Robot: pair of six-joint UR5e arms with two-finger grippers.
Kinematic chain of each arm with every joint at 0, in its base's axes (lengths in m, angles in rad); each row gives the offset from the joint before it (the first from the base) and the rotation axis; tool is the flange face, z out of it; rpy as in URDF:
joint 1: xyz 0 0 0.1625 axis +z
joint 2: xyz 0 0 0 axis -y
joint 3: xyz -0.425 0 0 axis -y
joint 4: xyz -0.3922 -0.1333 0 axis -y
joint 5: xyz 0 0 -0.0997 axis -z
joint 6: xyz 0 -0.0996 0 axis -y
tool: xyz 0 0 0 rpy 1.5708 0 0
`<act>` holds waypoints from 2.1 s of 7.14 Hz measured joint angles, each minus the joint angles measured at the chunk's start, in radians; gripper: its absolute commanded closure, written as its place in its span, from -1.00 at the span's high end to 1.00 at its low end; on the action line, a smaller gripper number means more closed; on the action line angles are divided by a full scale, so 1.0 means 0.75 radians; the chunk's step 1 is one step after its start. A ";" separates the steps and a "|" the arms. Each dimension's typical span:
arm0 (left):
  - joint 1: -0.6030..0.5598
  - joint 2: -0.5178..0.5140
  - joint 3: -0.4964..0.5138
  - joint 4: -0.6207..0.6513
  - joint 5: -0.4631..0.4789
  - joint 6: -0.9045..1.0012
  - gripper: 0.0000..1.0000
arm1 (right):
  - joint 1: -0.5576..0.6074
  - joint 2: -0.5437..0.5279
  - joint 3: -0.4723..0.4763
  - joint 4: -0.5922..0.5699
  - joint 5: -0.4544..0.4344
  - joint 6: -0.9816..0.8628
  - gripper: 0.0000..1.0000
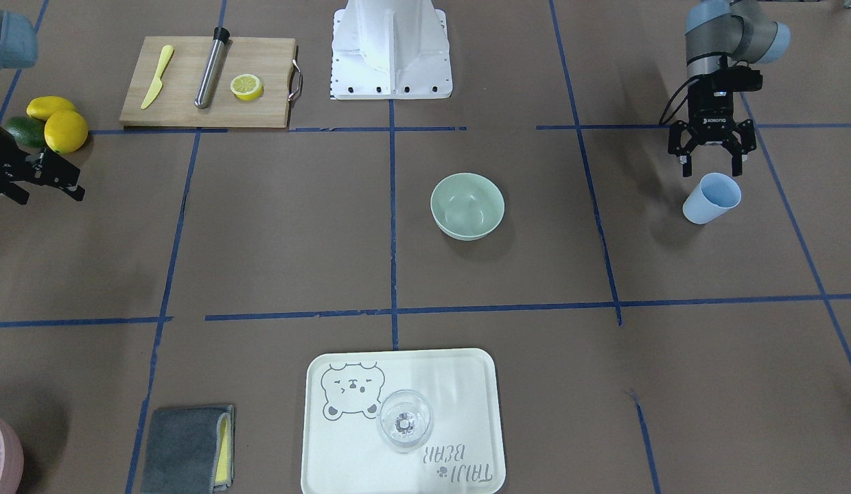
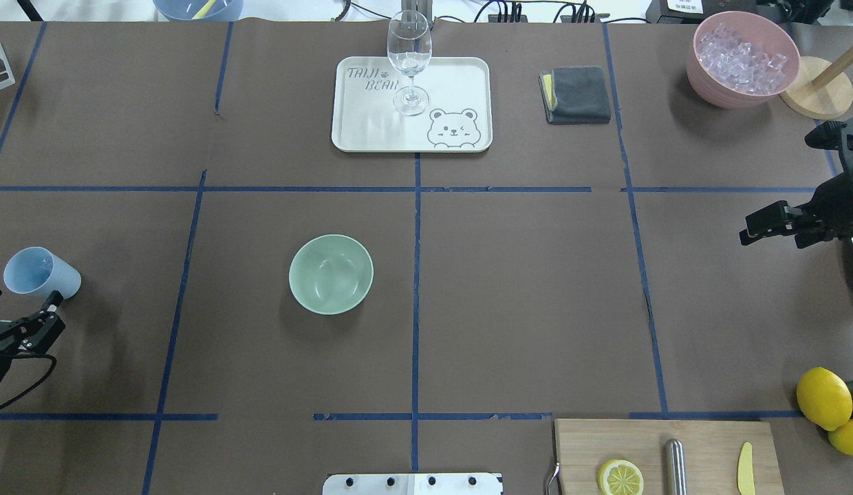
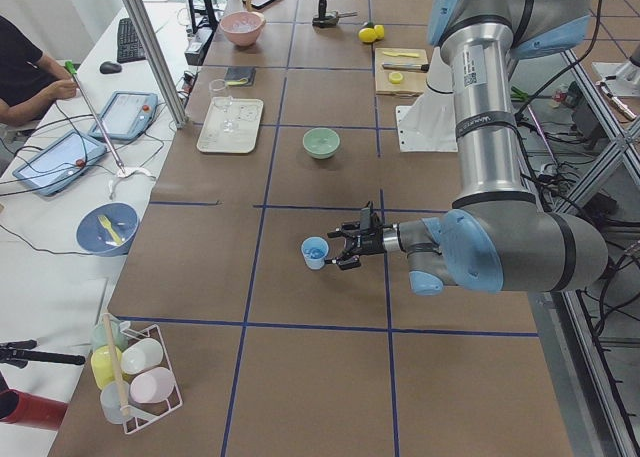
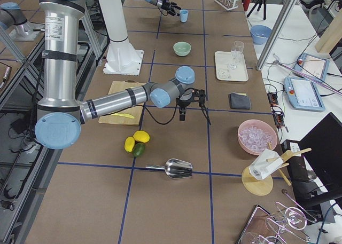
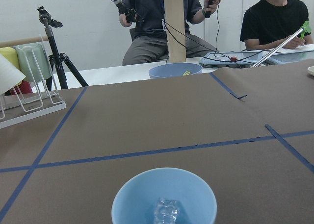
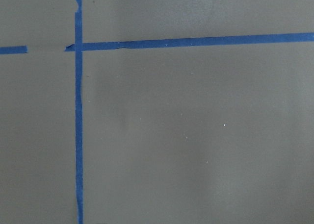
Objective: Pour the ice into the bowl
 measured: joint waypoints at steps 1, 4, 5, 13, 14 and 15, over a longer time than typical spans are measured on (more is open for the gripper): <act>0.000 -0.047 0.040 -0.002 0.002 0.000 0.99 | 0.002 0.000 0.000 0.000 0.001 -0.001 1.00; -0.015 -0.106 0.097 -0.015 -0.013 -0.004 0.99 | 0.021 0.003 0.001 0.001 0.019 -0.004 1.00; -0.032 -0.111 0.117 -0.015 -0.026 -0.010 0.99 | 0.024 0.007 0.001 0.001 0.025 -0.004 1.00; -0.163 -0.182 0.202 -0.007 -0.145 -0.015 0.99 | 0.048 0.017 0.000 0.000 0.047 -0.005 1.00; -0.182 -0.195 0.222 -0.006 -0.158 -0.015 0.99 | 0.051 0.018 0.000 0.001 0.053 -0.005 1.00; -0.199 -0.220 0.241 -0.005 -0.168 -0.015 0.99 | 0.054 0.019 0.000 0.001 0.057 -0.005 1.00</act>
